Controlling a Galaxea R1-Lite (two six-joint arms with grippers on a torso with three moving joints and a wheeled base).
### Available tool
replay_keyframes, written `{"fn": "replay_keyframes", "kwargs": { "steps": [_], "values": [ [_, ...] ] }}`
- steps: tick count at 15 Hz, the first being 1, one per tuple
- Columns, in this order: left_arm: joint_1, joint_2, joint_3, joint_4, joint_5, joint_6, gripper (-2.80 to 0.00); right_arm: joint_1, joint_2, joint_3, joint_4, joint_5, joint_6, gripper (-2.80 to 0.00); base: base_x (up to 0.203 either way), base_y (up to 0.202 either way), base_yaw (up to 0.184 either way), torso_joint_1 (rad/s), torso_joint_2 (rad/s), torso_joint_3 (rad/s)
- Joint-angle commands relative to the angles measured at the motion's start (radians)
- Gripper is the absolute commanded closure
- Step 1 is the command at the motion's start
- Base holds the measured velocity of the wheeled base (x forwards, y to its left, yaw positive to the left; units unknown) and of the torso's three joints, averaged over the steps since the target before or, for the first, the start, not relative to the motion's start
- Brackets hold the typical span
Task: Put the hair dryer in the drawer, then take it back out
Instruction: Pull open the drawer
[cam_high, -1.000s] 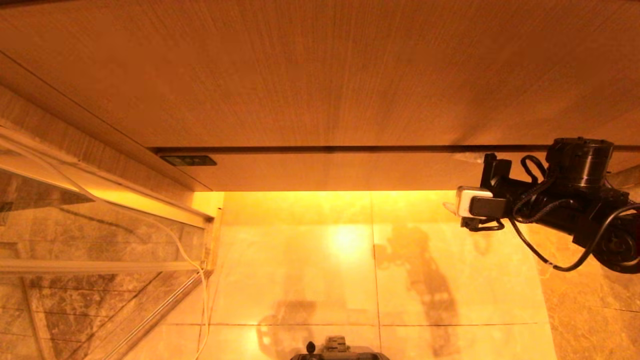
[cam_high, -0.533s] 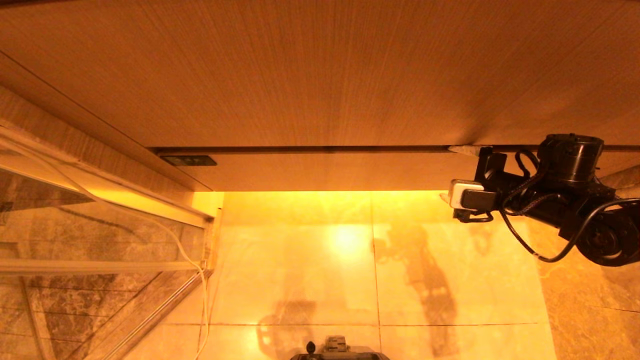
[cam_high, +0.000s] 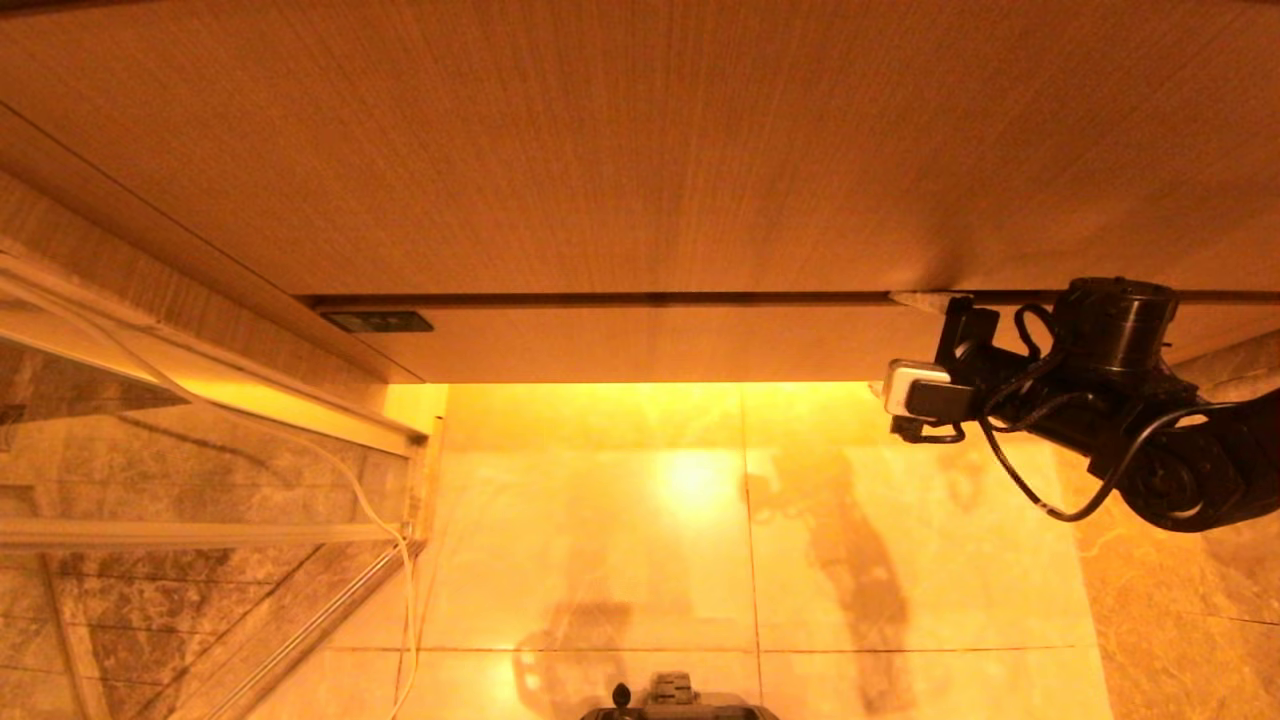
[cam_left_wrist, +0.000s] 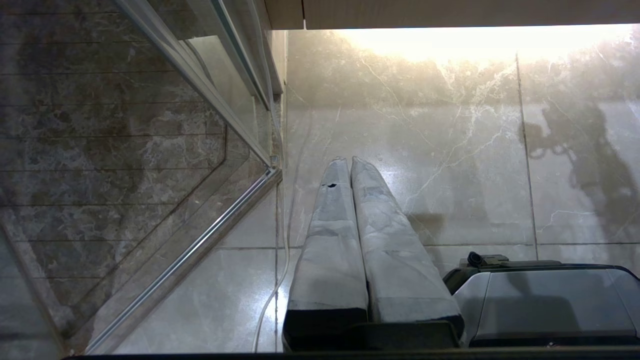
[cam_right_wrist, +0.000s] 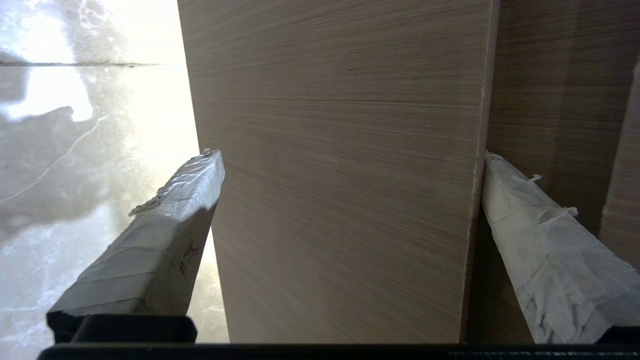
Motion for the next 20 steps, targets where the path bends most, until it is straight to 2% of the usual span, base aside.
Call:
{"fn": "replay_keyframes", "kwargs": {
  "steps": [1, 4, 7, 15, 20],
  "values": [
    [0.0, 0.0, 0.0, 0.0, 0.0, 0.0, 0.0, 0.0, 0.028, 0.002, -0.003, 0.002, -0.01, -2.8, 0.0, 0.0, 0.0, 0.0, 0.0, 0.0],
    [0.0, 0.0, 0.0, 0.0, 0.0, 0.0, 0.0, -0.001, 0.033, 0.002, 0.056, -0.005, 0.004, -2.8, 0.0, 0.0, 0.0, 0.0, 0.0, 0.0],
    [0.0, 0.0, 0.0, 0.0, 0.0, 0.0, 0.0, -0.004, 0.001, 0.0, 0.234, -0.007, 0.014, -2.8, 0.0, 0.0, 0.0, 0.0, 0.0, 0.0],
    [0.0, 0.0, 0.0, 0.0, 0.0, 0.0, 0.0, -0.007, -0.075, 0.02, 0.374, -0.052, 0.034, -2.8, 0.0, 0.0, 0.0, 0.0, 0.0, 0.0],
    [0.0, 0.0, 0.0, 0.0, 0.0, 0.0, 0.0, -0.03, -0.161, 0.053, 0.565, -0.075, 0.033, -2.8, 0.0, 0.0, 0.0, 0.0, 0.0, 0.0]
  ]
}}
